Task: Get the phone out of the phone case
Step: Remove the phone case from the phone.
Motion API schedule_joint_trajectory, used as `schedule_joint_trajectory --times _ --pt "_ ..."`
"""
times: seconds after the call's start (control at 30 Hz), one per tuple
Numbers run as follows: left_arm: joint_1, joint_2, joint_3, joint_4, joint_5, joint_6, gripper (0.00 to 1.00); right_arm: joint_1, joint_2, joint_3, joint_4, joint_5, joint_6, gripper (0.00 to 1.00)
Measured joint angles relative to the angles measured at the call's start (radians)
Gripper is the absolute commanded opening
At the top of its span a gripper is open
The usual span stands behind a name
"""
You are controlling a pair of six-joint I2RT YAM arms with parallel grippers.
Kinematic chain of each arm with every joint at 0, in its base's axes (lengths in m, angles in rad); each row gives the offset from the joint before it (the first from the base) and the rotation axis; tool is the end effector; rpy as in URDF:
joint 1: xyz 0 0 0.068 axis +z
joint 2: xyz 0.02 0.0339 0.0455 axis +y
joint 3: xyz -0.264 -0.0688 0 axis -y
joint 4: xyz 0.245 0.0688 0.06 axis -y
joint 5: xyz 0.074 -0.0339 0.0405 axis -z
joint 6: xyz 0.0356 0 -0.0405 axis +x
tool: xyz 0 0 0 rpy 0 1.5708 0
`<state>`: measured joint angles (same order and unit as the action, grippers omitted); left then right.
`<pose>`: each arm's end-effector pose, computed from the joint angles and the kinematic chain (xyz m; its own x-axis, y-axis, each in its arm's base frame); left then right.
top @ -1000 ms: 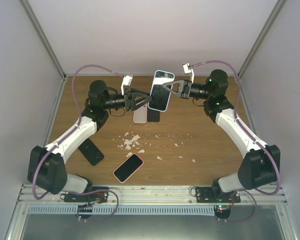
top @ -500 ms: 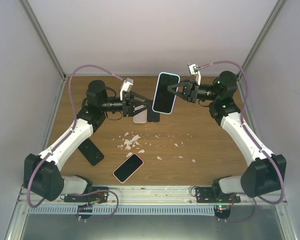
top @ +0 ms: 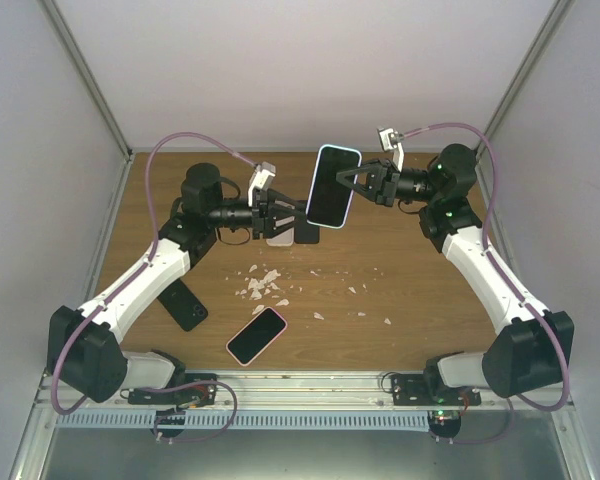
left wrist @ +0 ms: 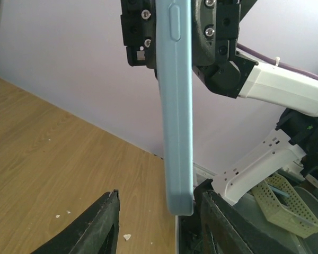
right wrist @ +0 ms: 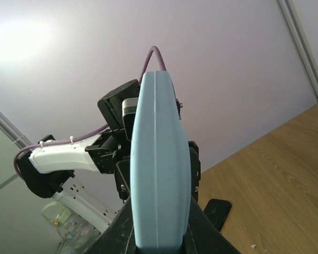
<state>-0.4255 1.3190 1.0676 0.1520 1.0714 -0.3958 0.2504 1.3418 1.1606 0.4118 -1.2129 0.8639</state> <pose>0.2577 -0.1511 0.3573 -0.4664 0.0086 -0.8845 0.8817 0.0856 -0.4640 0.2786 0.1057 0.4052 -0.5939 0.1230 -0.7951 -0.7985 0.0306 0.6012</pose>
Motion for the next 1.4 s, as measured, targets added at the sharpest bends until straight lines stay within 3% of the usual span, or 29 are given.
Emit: schedule_joint_trajectory --times 0.4,1.1,1.4 --pt "-0.007 0.002 0.000 -0.034 -0.071 0.031 0.30 -0.011 0.000 -0.013 0.036 0.006 0.028 0.00" --pt "-0.013 0.007 0.002 -0.037 -0.093 0.031 0.26 -0.021 0.001 -0.118 0.356 0.013 0.269 0.01" --pt "-0.013 0.013 0.018 -0.049 -0.096 0.034 0.25 -0.018 0.001 -0.134 0.441 0.015 0.298 0.00"
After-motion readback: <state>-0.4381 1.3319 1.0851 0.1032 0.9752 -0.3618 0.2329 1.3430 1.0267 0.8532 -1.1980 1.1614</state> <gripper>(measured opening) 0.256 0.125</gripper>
